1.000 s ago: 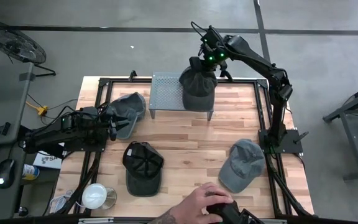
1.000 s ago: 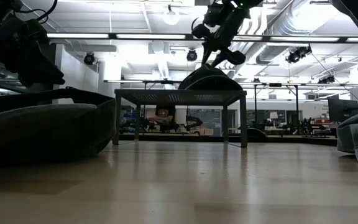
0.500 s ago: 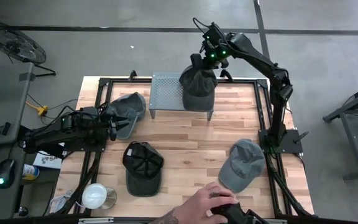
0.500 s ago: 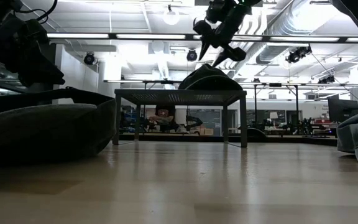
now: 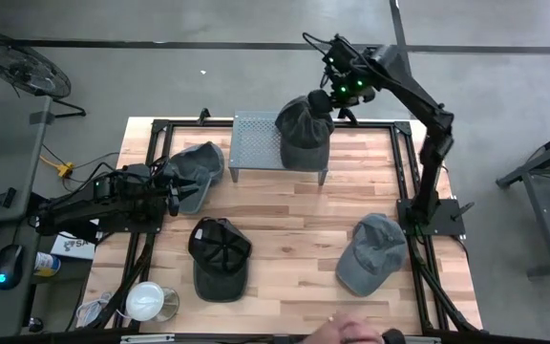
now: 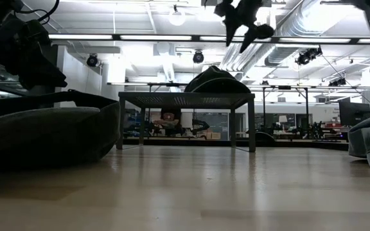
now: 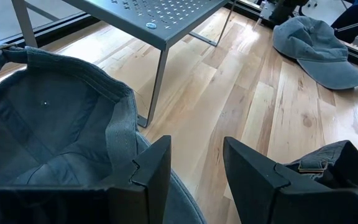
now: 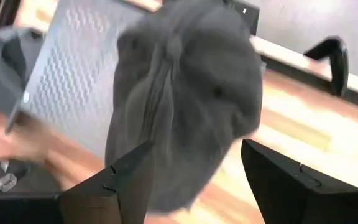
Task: Pick & Place hat
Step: Put the right gray cap on the shelf
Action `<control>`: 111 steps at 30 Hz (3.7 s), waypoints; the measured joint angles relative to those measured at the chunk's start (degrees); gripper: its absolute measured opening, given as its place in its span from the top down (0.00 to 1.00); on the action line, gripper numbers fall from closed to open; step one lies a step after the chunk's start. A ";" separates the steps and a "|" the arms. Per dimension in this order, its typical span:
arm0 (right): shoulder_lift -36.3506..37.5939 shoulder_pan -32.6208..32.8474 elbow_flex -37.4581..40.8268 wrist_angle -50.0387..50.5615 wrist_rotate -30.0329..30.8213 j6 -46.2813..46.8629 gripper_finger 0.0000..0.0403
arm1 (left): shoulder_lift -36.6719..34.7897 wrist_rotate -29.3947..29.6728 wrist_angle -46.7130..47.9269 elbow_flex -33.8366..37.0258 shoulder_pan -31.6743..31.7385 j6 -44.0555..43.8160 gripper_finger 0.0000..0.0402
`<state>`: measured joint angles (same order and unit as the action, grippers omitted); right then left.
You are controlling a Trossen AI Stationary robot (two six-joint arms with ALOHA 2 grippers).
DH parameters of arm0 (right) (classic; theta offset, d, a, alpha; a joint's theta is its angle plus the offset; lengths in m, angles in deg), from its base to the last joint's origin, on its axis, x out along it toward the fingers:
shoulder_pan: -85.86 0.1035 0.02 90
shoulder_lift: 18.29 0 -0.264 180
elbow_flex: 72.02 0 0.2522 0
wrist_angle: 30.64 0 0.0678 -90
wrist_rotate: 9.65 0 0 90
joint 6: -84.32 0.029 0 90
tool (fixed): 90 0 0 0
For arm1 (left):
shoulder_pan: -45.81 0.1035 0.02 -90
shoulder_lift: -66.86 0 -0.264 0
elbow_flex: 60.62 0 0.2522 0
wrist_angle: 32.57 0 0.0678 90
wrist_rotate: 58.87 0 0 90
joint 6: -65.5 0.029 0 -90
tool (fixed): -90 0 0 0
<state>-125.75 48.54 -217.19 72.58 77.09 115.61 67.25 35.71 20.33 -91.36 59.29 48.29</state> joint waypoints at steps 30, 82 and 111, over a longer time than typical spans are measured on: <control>38.83 27.97 55.01 -21.34 -0.27 19.38 0.44 | 0.00 0.00 -0.01 0.01 0.00 0.01 0.64; 46.25 58.33 90.31 -20.16 -9.35 51.03 0.43 | 0.01 0.00 -0.01 0.01 0.01 0.00 0.64; 46.35 48.95 87.10 -20.64 -4.76 34.04 0.29 | 0.01 0.00 -0.01 0.01 0.00 0.00 0.64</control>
<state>-79.39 97.49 -130.10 51.94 72.33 149.65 67.26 35.71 20.32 -91.35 59.29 48.29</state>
